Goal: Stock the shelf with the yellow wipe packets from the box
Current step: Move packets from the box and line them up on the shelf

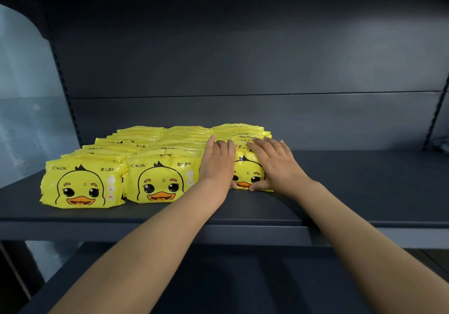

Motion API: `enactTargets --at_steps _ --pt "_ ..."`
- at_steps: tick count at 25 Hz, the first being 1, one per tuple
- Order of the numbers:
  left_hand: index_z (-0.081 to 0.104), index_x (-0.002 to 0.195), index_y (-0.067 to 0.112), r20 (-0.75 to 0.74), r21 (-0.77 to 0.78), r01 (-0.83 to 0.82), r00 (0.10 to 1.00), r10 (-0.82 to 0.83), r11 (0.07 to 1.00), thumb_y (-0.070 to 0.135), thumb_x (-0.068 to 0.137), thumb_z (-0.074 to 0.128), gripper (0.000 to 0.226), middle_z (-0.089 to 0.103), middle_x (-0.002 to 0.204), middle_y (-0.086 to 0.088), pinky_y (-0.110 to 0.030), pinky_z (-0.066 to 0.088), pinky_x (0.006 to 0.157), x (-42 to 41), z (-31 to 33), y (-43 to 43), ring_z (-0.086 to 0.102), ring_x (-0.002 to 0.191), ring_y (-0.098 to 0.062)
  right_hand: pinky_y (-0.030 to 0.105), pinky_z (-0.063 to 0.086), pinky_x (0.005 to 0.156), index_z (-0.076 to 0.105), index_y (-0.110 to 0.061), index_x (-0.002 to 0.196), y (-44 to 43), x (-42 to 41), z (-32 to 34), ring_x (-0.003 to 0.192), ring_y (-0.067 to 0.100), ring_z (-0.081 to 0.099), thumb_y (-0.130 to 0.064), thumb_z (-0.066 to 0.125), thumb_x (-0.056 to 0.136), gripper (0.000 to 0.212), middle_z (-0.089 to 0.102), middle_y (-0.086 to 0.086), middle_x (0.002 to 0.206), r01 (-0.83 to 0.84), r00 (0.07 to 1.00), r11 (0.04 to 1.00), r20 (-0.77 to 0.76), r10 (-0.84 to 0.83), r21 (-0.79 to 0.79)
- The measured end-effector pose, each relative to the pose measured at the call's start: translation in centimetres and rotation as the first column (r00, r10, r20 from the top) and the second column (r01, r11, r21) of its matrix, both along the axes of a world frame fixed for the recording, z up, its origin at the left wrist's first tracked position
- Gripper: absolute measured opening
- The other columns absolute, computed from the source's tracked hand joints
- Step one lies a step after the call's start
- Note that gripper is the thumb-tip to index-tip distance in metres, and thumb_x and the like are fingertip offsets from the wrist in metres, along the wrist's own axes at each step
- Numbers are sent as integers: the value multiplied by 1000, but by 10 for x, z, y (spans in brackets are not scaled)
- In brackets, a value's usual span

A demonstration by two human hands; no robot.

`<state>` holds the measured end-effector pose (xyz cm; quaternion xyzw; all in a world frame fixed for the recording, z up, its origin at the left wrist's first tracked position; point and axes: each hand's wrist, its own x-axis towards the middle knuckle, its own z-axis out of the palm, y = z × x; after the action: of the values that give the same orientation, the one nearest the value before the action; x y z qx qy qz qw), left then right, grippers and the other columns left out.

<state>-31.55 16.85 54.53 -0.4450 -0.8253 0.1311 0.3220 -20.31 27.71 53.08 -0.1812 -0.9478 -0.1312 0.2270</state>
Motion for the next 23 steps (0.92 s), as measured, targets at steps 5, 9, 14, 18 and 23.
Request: enactTargets --at_steps 5,9,14,18,23 --pt "10 140 -3 -12 16 47 999 -47 999 71 69 57 112 38 136 -15 -41 -6 116 -7 -2 0 36 131 -29 40 10 117 9 -27 150 15 9 3 145 24 5 -60 71 67 109 8 -4 158 -10 999 995 51 15 -99" --pt "12 139 -4 -18 -9 32 999 -32 999 72 69 56 112 39 132 -14 -41 -5 116 -6 -1 10 38 128 -29 38 13 116 10 -26 150 27 2 6 143 24 9 -59 72 66 109 11 -1 157 -17 998 993 66 25 -120" --pt "-1 144 -3 -5 -39 15 1000 -15 999 74 70 52 120 36 138 -15 -42 -7 115 1 4 7 33 132 -29 42 12 116 8 -28 150 20 8 7 144 25 8 -60 72 66 110 9 -4 157 35 997 995 68 -29 -91" --pt "-8 146 1 66 -23 60 996 -58 998 74 73 49 118 27 147 -14 -44 -8 115 10 9 -15 23 139 -28 51 6 116 6 -30 149 4 21 14 146 24 -1 -60 68 71 104 3 -5 158 61 995 981 90 -44 -185" --pt "12 147 7 226 82 131 963 -147 988 58 87 46 85 19 153 -11 -42 0 118 24 19 -56 15 143 -24 47 13 116 16 -24 149 -17 40 23 146 22 4 -50 60 83 83 13 1 158 1 996 928 -86 -36 -371"
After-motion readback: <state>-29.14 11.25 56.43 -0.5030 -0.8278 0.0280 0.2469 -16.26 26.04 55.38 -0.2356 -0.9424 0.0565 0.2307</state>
